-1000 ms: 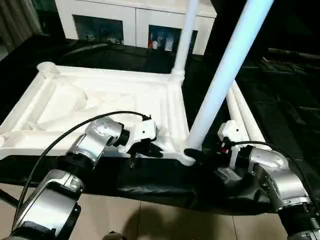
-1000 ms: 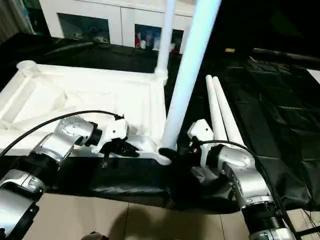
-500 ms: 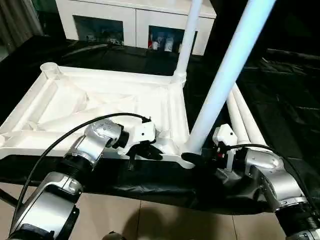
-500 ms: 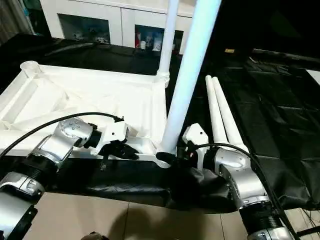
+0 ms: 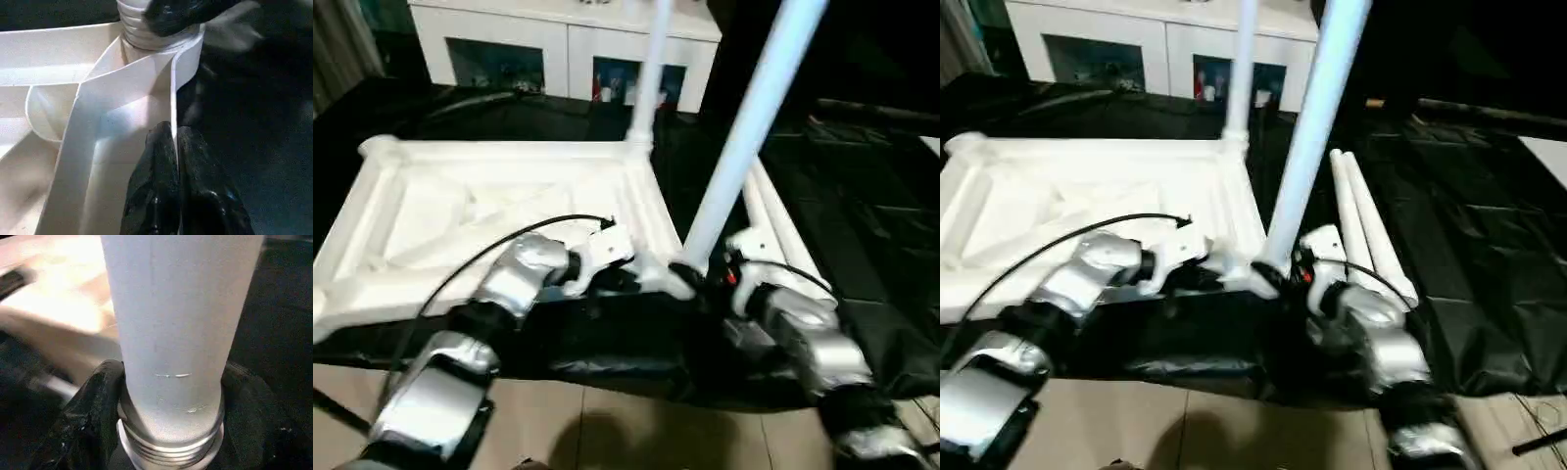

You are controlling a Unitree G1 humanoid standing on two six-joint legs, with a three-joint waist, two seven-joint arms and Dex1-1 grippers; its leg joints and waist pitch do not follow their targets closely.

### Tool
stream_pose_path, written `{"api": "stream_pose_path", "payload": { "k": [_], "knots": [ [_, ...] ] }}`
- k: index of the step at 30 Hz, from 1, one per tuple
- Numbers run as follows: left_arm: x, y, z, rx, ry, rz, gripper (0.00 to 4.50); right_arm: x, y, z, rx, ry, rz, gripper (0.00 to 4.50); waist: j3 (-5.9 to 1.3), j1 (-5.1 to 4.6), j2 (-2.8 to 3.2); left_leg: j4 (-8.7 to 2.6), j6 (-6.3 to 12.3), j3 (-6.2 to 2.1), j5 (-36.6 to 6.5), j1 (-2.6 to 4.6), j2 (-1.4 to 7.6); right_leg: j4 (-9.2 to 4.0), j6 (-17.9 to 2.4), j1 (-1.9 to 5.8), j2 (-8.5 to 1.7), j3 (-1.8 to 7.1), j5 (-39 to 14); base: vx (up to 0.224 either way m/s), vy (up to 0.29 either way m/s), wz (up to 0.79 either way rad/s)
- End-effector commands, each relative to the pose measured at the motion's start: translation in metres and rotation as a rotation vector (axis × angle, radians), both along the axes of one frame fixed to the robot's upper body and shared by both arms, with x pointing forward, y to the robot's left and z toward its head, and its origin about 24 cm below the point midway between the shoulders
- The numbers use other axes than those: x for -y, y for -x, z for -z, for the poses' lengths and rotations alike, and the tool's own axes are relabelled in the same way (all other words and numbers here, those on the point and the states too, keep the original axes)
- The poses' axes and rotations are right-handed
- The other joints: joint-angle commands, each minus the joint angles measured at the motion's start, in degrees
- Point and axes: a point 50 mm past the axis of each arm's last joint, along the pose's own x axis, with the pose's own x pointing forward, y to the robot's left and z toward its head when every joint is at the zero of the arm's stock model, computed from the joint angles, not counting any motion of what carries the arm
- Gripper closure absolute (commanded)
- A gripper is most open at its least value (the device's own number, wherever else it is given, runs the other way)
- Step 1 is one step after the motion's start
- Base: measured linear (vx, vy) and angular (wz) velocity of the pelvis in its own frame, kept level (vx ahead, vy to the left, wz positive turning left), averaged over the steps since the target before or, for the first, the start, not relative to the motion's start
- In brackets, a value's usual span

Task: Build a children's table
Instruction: Rotate leg to tighten

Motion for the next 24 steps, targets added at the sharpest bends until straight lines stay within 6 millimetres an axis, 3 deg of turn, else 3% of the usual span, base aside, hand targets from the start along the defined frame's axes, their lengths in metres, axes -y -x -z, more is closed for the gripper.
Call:
{"api": "stream_pose_path", "payload": {
  "k": [1,5,8,9,13,16,21,24],
  "knots": [
    [0.021,-0.005,0.0,0.019,0.033,-0.099,4.5,0.005,-0.005,0.019,-0.131,0.013,0.205,1.89,-3.21,-0.18,0.36,-4.67,-1.32,-1.25,-19.2,0.66,1.4,-5.48,-8.6,1.51,-3.34,2.24,-25.1,0.0,0.0,0.0],
    [0.03,-0.012,-0.003,0.058,0.027,-0.195,4.5,-0.008,-0.016,0.016,-0.148,-0.015,0.281,1.89,-3.37,-0.43,0.18,-4.56,-0.71,-1.2,-18.6,0.52,1.22,-5.63,-8.3,1.58,-3.22,2.16,-24.1,0.0,0.0,0.0],
    [0.032,-0.011,-0.003,0.059,0.012,-0.161,4.5,-0.016,-0.018,0.012,-0.112,-0.016,0.219,1.89,-3.44,-0.36,0.2,-4.53,0.03,-1.1,-17.8,0.36,1.21,-5.53,-8.5,1.65,-3.11,2.16,-21.5,0.0,0.0,0.0],
    [0.031,-0.01,-0.002,0.057,0.014,-0.151,4.5,-0.017,-0.017,0.01,-0.101,-0.037,0.19,1.2,-3.51,-0.2,0.05,-4.47,0.87,-0.99,-16.8,0.34,1.26,-5.25,-9.3,1.79,-3.08,2.26,-18.8,0.0,0.0,0.0],
    [0.025,-0.007,-0.001,0.052,0.007,-0.095,4.5,-0.016,-0.014,0.005,-0.047,-0.027,0.094,0.99,-3.59,0.03,-0.04,-4.38,2.12,-0.83,-14.5,0.18,1.31,-4.83,-10.6,2.13,-3.03,2.25,-14.7,0.0,0.0,0.0],
    [0.018,-0.006,0.0,0.044,0.0,-0.063,4.5,-0.01,-0.01,0.003,-0.013,0.042,0.018,0.7,-3.55,0.14,0.03,-4.34,2.56,-0.81,-13.4,0.13,1.33,-4.76,-10.9,2.19,-3.02,2.22,-14.2,0.0,0.0,0.0],
    [0.003,0.005,0.001,0.012,0.004,0.121,4.5,0.017,0.008,-0.005,0.057,0.138,-0.22,0.7,-3.59,0.48,0.01,-4.1,4.59,-0.73,-10.6,-0.11,1.45,-4.09,-12.5,2.52,-2.88,2.25,-8.1,0.0,0.0,0.0],
    [-0.005,0.014,0.001,-0.026,0.002,0.248,4.5,0.028,0.017,-0.01,0.061,0.148,-0.309,0.7,-3.59,0.68,-0.05,-4.11,5.11,-0.76,-10.8,-0.05,1.67,-3.9,-13.1,2.62,-3.06,2.31,-7.6,0.0,0.0,0.0]
  ]
}}
